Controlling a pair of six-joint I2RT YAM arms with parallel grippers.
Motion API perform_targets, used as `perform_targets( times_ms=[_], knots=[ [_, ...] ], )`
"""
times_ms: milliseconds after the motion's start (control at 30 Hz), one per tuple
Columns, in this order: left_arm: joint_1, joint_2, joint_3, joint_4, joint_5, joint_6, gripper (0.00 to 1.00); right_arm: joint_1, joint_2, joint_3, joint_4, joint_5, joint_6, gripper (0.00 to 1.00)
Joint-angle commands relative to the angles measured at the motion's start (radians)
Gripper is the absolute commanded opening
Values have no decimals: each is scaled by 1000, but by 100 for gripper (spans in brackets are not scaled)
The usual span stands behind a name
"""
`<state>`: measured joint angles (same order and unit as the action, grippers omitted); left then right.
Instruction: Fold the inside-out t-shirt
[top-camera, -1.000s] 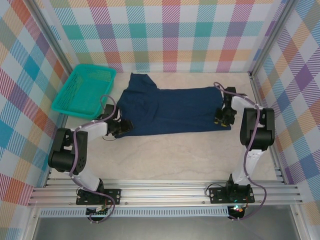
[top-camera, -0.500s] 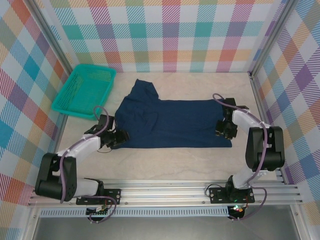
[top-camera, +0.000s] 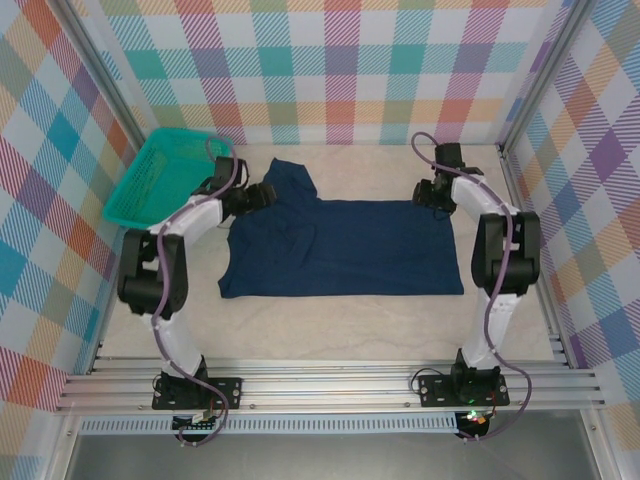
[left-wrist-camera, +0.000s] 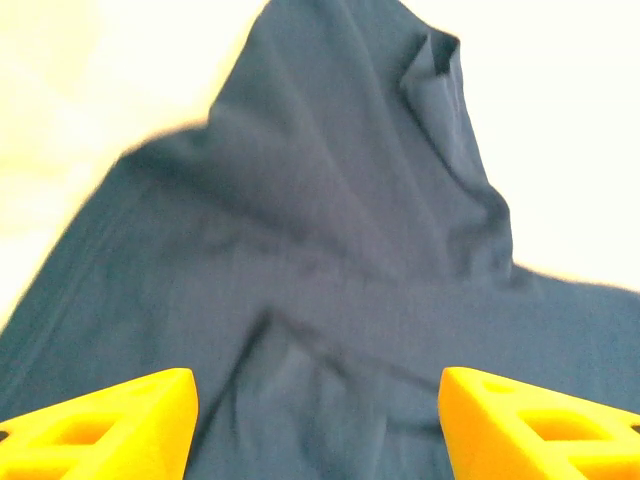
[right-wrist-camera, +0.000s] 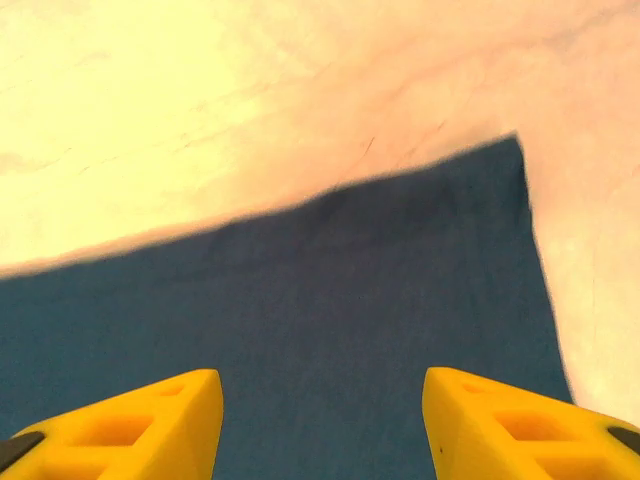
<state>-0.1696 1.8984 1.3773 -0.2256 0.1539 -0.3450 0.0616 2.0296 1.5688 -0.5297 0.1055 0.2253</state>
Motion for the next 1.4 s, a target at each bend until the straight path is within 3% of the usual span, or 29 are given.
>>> perform_targets(
  times_ms=[0, 200, 567, 833, 1100, 1200, 1367],
  knots=[
    [13, 107, 124, -129, 25, 69, 64, -6, 82, 110, -82, 64, -53, 56],
    [-1, 138, 156, -206, 91, 57, 61, -5, 151, 162, -133, 11, -82, 56],
    [-77, -90, -221, -138, 52, 21, 61, -6, 155, 88, -188, 25, -127, 56],
    [-89, -112, -355, -130, -27, 24, 62, -5, 169, 69, -238, 84, -124, 56],
    [-133, -264, -564, -132, -30, -23, 62, -4, 58, -116, -232, 98, -97, 56],
    [-133, -299, -545, -132, -63, -19, 62, -2, 28, -120, -207, 68, -94, 56],
    [-118, -252, -340, -115, -153, 39, 64, -2, -16, -78, -102, -34, -83, 57]
  ],
)
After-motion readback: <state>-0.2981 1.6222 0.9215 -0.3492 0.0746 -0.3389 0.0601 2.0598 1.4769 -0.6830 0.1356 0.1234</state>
